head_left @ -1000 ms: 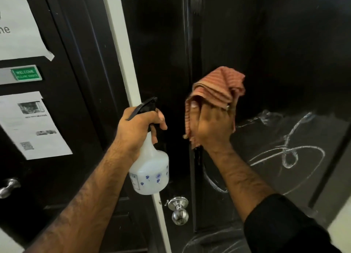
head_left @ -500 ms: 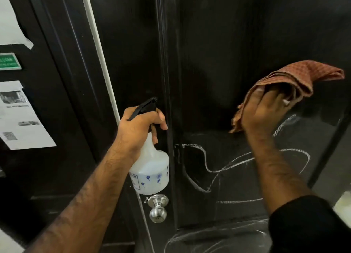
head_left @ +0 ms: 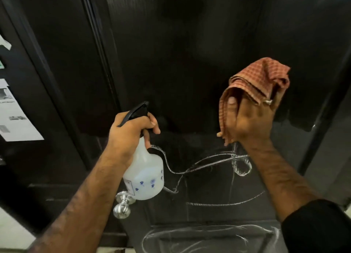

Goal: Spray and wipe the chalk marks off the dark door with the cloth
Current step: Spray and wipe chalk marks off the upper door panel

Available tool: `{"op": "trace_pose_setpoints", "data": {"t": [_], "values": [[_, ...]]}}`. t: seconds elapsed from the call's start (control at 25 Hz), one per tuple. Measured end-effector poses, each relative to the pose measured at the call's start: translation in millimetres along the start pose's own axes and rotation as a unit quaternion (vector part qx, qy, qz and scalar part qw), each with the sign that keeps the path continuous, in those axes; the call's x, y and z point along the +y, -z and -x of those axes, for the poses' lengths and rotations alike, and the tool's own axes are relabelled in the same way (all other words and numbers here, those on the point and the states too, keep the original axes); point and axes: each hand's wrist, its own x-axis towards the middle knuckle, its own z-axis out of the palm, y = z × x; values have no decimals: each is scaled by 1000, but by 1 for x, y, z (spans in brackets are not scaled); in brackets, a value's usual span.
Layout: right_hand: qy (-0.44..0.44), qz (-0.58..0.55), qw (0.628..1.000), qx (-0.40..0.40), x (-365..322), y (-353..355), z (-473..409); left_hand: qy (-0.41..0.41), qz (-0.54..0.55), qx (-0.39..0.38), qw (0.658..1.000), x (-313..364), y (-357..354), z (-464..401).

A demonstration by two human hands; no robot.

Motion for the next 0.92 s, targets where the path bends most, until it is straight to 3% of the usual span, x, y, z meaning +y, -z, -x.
{"op": "trace_pose_setpoints", "data": {"t": [0.16,0.32,0.48,0.6,0.8,0.92], "values": [[-79,57,995,31,74,5,3,7,14,-10,1000,7,-31,10],[-205,96,974,29,35,2,-1,3,16,-32,999,9,-51,11],[-88,-50,995,-1,-38,5,14,26,32,-37,998,2,-75,6],[26,-93,995,-12,11,11,12,24,38,-50,998,-3,-87,1],[-60,57,996,12,142,18,14,-5,37,-116,993,-8,-104,-5],[-99,81,992,3,163,33,-1,6,31,-138,990,-14,-122,-1]]}}
